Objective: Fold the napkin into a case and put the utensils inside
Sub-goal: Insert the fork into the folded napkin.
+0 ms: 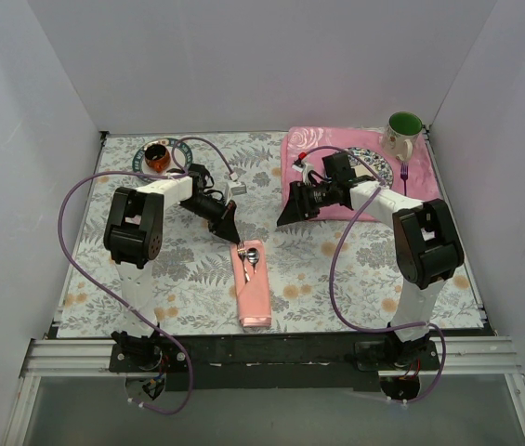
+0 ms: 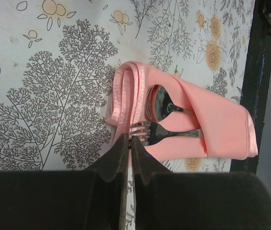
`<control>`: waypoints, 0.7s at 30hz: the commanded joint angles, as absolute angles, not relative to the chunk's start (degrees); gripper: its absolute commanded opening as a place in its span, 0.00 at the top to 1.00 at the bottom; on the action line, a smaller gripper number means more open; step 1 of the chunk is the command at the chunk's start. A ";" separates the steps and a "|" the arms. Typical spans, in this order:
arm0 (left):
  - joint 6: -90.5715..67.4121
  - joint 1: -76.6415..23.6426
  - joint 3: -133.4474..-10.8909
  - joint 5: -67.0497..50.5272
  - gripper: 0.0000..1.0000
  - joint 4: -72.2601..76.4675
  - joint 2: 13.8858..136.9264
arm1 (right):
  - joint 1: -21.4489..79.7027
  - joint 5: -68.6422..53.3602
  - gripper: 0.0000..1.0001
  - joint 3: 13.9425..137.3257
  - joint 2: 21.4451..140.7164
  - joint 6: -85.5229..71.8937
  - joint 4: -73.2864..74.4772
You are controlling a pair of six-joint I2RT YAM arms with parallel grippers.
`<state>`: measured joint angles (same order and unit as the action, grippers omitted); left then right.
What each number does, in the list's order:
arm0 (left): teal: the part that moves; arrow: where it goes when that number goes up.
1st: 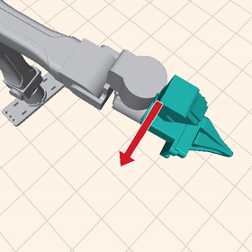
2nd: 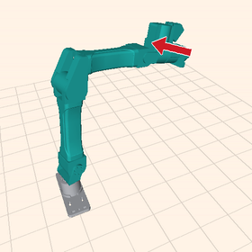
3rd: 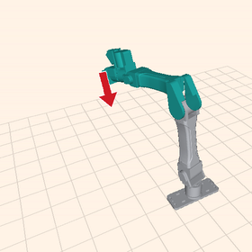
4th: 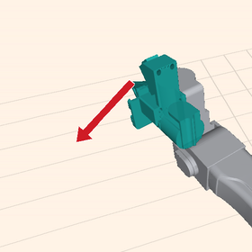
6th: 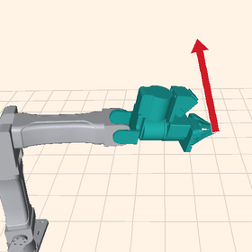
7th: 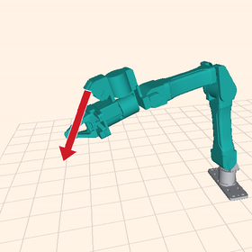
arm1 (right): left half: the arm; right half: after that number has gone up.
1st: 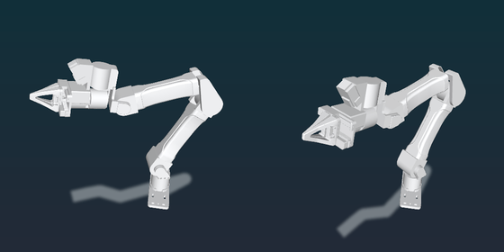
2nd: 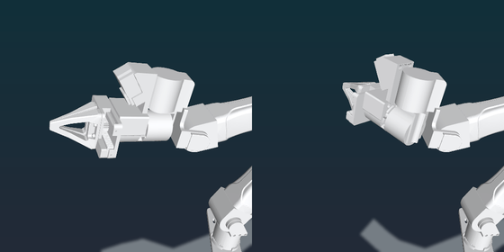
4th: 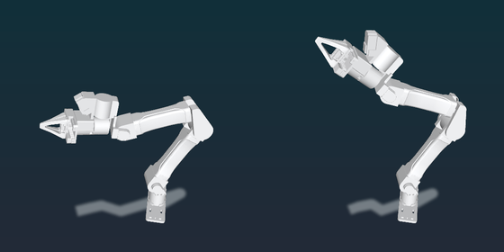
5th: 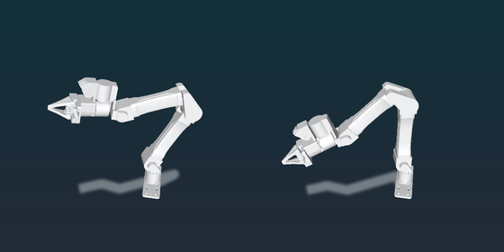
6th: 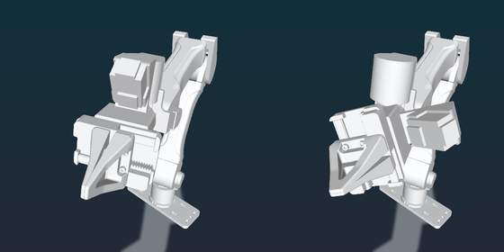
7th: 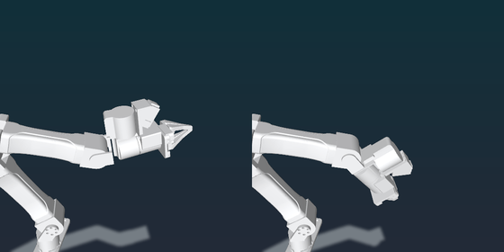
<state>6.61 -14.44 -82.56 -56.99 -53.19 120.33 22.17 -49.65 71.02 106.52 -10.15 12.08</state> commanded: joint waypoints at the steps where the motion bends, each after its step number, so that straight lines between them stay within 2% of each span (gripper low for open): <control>1: 8.26 -14.85 -83.41 -57.83 1.00 -54.31 116.98 | 21.88 -50.71 0.39 72.33 106.61 -9.93 11.87; 8: 5.89 -15.03 -81.39 -56.52 1.00 -50.81 114.79 | 21.88 -51.06 0.39 72.51 106.96 -10.11 11.87; 13: 3.25 -15.03 -80.95 -55.64 0.91 -48.61 114.17 | 21.97 -51.33 0.42 72.25 107.58 -11.07 11.25; 15: 3.43 -15.03 -81.03 -55.37 0.91 -48.51 114.34 | 21.97 -51.59 0.43 72.33 107.84 -11.16 11.25; 21: 5.01 -14.94 -81.83 -55.99 1.00 -50.54 115.05 | 21.97 -51.42 0.43 72.25 107.67 -10.99 11.25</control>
